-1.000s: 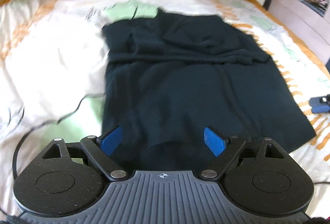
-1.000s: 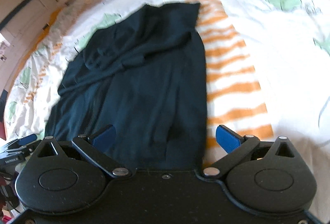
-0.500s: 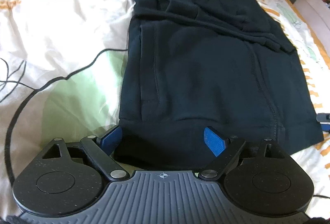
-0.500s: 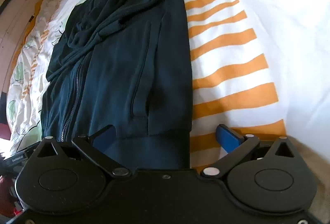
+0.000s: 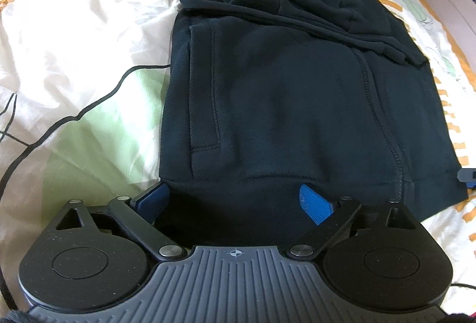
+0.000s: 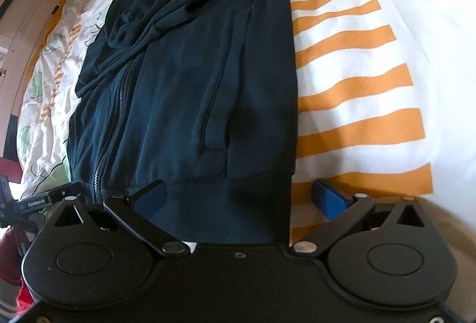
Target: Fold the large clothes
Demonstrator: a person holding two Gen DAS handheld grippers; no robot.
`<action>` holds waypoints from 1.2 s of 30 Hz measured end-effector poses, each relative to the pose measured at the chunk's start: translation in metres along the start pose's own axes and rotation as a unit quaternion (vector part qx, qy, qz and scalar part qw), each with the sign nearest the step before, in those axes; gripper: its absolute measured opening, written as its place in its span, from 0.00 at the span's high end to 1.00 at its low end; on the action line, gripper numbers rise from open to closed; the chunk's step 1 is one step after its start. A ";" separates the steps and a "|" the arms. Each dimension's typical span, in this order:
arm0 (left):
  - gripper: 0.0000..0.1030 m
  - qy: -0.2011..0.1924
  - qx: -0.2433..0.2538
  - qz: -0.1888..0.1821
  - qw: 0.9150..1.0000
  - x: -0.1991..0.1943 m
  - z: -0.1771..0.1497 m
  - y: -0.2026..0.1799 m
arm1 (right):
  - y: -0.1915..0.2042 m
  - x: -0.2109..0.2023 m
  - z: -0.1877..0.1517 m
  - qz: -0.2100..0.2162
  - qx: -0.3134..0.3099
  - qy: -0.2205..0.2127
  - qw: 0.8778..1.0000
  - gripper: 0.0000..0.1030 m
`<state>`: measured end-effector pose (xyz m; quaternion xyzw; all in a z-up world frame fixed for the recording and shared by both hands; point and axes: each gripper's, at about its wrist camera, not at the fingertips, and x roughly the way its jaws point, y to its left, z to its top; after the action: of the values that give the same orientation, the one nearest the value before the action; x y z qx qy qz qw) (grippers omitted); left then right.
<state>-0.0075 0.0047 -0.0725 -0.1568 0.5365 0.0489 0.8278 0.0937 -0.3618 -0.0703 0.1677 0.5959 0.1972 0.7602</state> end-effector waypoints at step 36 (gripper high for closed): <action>0.44 -0.088 -0.066 -0.003 0.994 -0.046 -0.017 0.017 | 0.004 -0.029 -0.008 0.075 -0.040 -0.082 0.993 0.83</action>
<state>-0.0454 0.0191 -0.0408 -0.2083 0.4566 0.0954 0.8596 0.0798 -0.3722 -0.0461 0.1972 0.5093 0.2627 0.7954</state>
